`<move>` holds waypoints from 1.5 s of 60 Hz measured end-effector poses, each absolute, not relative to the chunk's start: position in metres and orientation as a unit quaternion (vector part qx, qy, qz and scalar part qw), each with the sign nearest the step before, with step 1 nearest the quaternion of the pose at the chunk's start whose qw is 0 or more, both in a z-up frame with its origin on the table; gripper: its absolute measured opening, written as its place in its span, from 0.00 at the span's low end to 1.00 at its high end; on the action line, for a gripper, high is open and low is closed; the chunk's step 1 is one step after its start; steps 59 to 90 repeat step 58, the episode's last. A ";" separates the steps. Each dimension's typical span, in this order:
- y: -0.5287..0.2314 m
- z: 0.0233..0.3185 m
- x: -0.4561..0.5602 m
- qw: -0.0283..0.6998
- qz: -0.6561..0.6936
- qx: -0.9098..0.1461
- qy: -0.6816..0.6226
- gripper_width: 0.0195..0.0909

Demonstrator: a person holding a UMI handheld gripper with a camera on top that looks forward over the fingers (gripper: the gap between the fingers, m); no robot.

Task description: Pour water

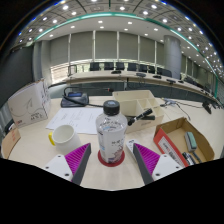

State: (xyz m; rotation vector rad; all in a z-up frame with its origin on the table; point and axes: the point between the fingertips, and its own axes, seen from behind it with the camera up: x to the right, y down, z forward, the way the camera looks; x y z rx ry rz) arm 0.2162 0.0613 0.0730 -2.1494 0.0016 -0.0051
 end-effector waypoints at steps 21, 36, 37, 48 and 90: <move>-0.110 0.176 0.129 0.444 -0.037 -0.893 0.057 0.93; -0.211 0.205 0.041 0.435 -0.027 -0.900 0.033 0.93; -0.213 0.204 0.038 0.436 -0.028 -0.899 0.030 0.93; -0.242 0.210 0.014 0.436 -0.046 -0.899 0.009 0.93; -0.252 0.199 -0.002 0.425 -0.038 -0.904 0.009 0.93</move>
